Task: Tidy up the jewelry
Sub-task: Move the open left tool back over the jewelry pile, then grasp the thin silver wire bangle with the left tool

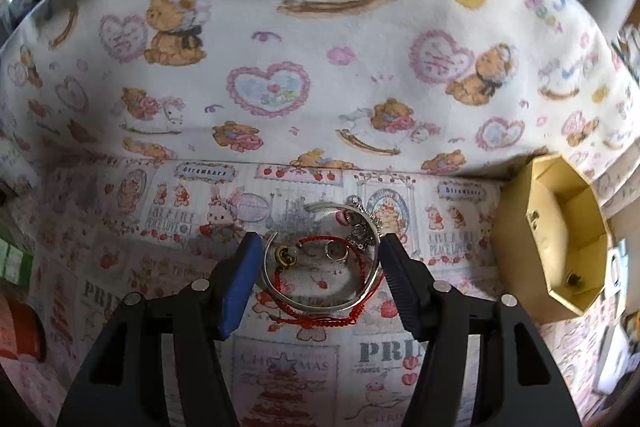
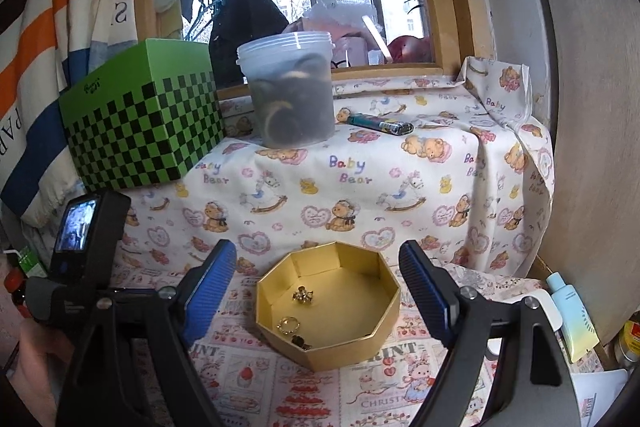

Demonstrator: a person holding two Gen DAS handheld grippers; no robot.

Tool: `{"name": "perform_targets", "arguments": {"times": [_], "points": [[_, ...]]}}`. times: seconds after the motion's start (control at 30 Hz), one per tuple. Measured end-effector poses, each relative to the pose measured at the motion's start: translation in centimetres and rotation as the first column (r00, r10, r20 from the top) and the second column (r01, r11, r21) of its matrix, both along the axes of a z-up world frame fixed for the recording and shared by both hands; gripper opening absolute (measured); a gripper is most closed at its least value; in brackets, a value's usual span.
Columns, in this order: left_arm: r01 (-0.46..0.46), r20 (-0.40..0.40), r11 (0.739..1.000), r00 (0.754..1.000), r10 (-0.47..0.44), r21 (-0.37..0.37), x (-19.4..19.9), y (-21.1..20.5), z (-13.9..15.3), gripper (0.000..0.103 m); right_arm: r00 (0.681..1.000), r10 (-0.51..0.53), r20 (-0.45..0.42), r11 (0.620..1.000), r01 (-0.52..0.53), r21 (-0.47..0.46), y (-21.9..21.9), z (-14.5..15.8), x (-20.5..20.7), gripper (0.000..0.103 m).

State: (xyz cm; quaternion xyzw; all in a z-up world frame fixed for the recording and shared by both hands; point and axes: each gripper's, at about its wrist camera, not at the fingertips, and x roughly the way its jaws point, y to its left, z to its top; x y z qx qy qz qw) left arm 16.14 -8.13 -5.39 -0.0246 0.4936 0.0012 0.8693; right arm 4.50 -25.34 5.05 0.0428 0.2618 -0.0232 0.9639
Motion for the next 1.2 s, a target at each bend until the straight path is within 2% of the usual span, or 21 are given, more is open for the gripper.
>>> {"name": "perform_targets", "arguments": {"times": [0.03, 0.13, 0.3, 0.4, 0.6, 0.67, 0.77, 0.9, 1.0, 1.2], "points": [[-0.001, -0.006, 1.0, 1.0, 0.001, -0.001, 0.1, 0.0, 0.0, 0.069, 1.0, -0.001, 0.002, 1.0, 0.001, -0.006, 0.1, 0.0, 0.0, 0.082], [-0.023, -0.007, 0.998, 1.0, 0.023, -0.063, 0.1, 0.5, -0.3, 0.069, 1.0, 0.003, 0.003, 1.0, -0.003, -0.011, 0.2, 0.0, 0.0, 0.082], [-0.013, 0.011, 0.999, 1.0, 0.014, -0.051, 0.8, 0.1, -0.1, 0.064, 1.0, 0.008, 0.003, 1.0, -0.008, -0.012, 0.1, 0.0, 0.0, 0.082], [-0.015, -0.001, 0.998, 1.0, 0.015, -0.067, 1.0, -0.2, 0.1, 0.071, 1.0, 0.002, -0.008, 1.0, -0.002, -0.012, -0.1, -0.2, 0.1, 0.082], [-0.024, 0.006, 1.0, 1.0, 0.024, -0.02, 3.0, -1.4, 0.0, 0.071, 1.0, 0.0, -0.006, 1.0, 0.0, -0.008, -0.1, -0.1, 0.1, 0.082], [-0.044, 0.019, 0.999, 0.999, 0.044, 0.022, 2.6, -2.0, -0.3, 0.064, 1.0, 0.003, -0.005, 1.0, -0.003, -0.004, -0.2, 0.0, 0.1, 0.082], [-0.033, 0.023, 0.999, 0.999, 0.033, 0.016, 2.5, -2.4, -0.1, 0.061, 1.0, 0.007, 0.003, 1.0, -0.007, -0.013, 0.0, 0.1, 0.0, 0.082], [-0.003, 0.046, 1.0, 0.999, 0.004, -0.018, 0.9, -2.1, 1.3, 0.061, 1.0, 0.011, -0.003, 1.0, -0.011, -0.013, 0.1, 0.1, 0.0, 0.082], [0.032, 0.094, 0.999, 0.995, -0.031, -0.017, -1.0, -1.9, 3.3, 0.061, 1.0, 0.013, 0.001, 1.0, -0.013, -0.005, 0.1, 0.3, -0.1, 0.082], [0.084, 0.191, 0.994, 0.979, -0.068, -0.076, -5.5, -0.1, 6.4, 0.061, 0.999, 0.04, 0.002, 0.998, -0.04, 0.047, 0.0, 0.8, -0.5, 0.082]]}}
